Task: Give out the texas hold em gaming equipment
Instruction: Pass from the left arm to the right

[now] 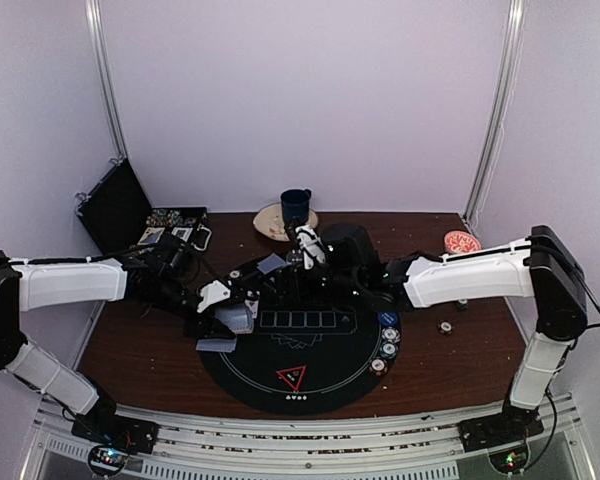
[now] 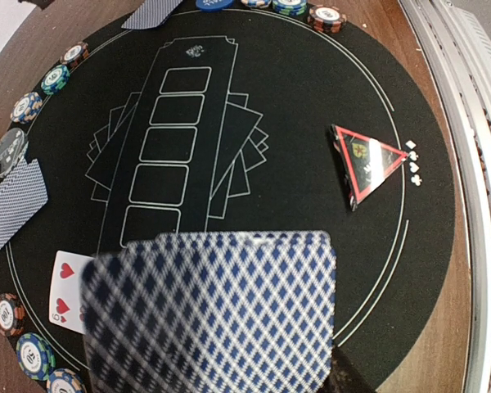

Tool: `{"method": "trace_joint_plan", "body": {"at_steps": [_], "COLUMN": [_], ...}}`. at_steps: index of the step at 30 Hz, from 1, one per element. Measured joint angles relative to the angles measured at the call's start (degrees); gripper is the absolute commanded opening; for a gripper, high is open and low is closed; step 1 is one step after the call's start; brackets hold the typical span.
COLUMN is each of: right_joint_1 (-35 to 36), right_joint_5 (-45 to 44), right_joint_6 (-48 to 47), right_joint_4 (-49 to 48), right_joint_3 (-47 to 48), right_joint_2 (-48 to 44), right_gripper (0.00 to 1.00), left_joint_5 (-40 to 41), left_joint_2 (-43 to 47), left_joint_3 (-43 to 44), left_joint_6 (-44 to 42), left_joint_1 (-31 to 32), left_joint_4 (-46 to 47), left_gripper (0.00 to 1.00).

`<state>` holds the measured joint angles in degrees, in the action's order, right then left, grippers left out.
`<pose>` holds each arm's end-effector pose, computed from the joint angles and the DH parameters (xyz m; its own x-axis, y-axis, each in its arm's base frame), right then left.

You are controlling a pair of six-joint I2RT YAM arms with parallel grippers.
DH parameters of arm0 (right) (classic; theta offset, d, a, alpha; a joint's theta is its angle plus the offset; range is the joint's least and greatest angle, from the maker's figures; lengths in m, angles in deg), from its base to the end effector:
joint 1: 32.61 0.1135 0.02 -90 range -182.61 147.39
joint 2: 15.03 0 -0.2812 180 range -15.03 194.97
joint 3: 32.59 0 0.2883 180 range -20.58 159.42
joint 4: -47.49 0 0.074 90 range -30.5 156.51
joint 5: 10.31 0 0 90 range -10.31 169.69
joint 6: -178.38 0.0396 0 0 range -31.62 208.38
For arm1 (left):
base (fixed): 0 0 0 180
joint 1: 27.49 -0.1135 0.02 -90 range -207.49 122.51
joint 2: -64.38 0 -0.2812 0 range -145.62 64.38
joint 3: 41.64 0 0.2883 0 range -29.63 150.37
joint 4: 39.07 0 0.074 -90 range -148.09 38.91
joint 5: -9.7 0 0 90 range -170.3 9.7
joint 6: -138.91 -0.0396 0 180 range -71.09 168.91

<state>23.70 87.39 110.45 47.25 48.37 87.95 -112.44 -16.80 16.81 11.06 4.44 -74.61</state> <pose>0.2483 0.3820 0.2374 -0.5265 -0.1185 -0.8419 -0.7508 0.5295 0.3950 0.2429 -0.1762 0.1885 -0.1495 0.7054 -0.6929 0.9840 0.1746 -0.0346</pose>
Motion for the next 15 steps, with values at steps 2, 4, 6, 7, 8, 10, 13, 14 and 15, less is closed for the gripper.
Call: {"method": "trace_joint_plan", "body": {"at_steps": [2, 4, 6, 7, 8, 10, 13, 14, 15], "right_joint_1": [0.4, 0.9, 1.5, 1.7, 1.9, 2.3, 2.6, 2.7, 2.7], "right_joint_5": [2.9, 5.0, 6.8, 7.7, 8.4, 9.9, 11.8, 12.5, 13.1], "right_joint_6": [0.9, 1.3, 1.3, 1.3, 1.3, 1.3, 1.3, 1.5, 1.8], "right_joint_4": [-1.7, -2.8, -3.1, -3.2, -3.3, -3.5, -3.6, -3.9, -4.1], "right_joint_3": [0.0, 0.2, 0.4, 0.6, 0.9, 1.2, 1.2, 1.2, 1.4], "right_joint_2": [0.7, 1.9, 3.5, 4.4, 5.4, 7.2, 8.9, 9.4, 9.9], "right_gripper": [0.94, 0.95, 0.95, 0.95, 0.95, 0.95, 0.95, 0.95, 0.95], "left_joint_5": [0.0, 0.0, 0.0, 0.0, 0.0, 0.0, 0.0, 0.0, 0.0], "left_joint_2": [0.0, 0.0, 0.0, 0.0, 0.0, 0.0, 0.0, 0.0, 0.0], "left_joint_3": [0.0, 0.0, 0.0, 0.0, 0.0, 0.0, 0.0, 0.0, 0.0], "left_joint_6": [0.0, 0.0, 0.0, 0.0, 0.0, 0.0, 0.0, 0.0, 0.0], "left_joint_1": [0.0, 0.0, 0.0, 0.0, 0.0, 0.0, 0.0, 0.0, 0.0], "left_joint_4": [0.0, 0.0, 0.0, 0.0, 0.0, 0.0, 0.0, 0.0, 0.0], "left_gripper": [0.06, 0.06, 0.06, 0.06, 0.06, 0.06, 0.06, 0.06, 0.06]}}
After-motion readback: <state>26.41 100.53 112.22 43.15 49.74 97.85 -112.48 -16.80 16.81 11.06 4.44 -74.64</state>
